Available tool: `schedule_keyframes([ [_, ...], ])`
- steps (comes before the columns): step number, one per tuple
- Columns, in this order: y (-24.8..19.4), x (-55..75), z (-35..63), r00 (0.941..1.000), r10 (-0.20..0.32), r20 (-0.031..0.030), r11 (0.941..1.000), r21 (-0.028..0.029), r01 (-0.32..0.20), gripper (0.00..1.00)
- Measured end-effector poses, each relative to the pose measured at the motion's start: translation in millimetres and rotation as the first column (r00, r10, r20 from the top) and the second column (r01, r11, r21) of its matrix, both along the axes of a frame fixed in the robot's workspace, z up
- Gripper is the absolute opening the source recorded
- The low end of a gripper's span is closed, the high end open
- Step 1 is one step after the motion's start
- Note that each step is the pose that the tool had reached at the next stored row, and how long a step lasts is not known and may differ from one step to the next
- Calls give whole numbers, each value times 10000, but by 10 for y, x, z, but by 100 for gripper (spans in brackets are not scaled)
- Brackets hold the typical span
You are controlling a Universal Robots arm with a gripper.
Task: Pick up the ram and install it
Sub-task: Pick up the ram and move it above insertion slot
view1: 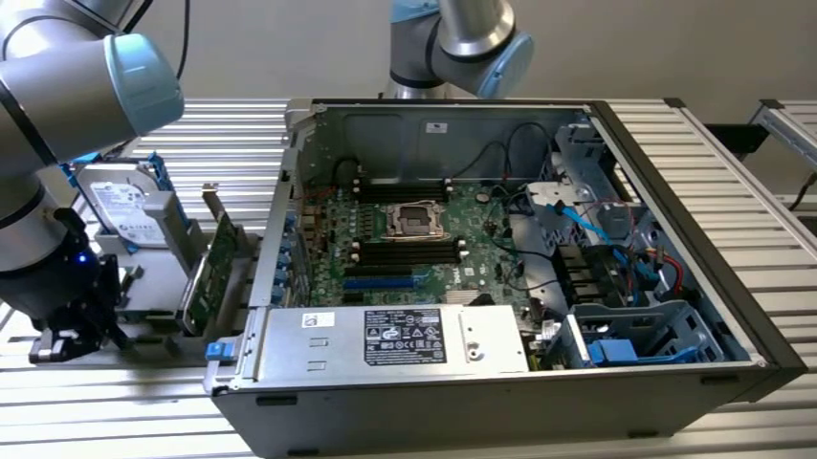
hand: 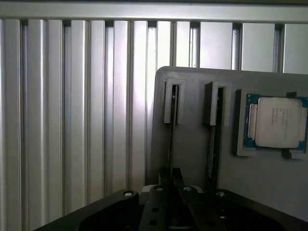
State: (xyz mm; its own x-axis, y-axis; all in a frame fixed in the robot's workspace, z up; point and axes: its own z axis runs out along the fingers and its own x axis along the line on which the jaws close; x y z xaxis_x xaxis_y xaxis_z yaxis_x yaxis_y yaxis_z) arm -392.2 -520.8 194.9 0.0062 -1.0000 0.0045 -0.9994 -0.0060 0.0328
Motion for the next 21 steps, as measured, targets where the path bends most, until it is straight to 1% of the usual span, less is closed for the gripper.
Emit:
schedule_keyframes([
  [3, 0, 0, 1, 10000, -3, -1, 10000, -13, 3, 14],
  [10, 0, 0, 0, 10000, -3, -1, 10000, -14, 3, 14],
  [12, 0, 0, 15, 10000, -4, -1, 10000, -14, 4, 14],
  [13, 1, 1, 38, 10000, -4, 0, 10000, -13, 4, 14],
  [17, 0, 3, 184, 10000, -4, 0, 10000, -14, 4, 14],
  [21, 0, 9, 365, 10000, -3, -10, 10000, -14, 3, 14],
])
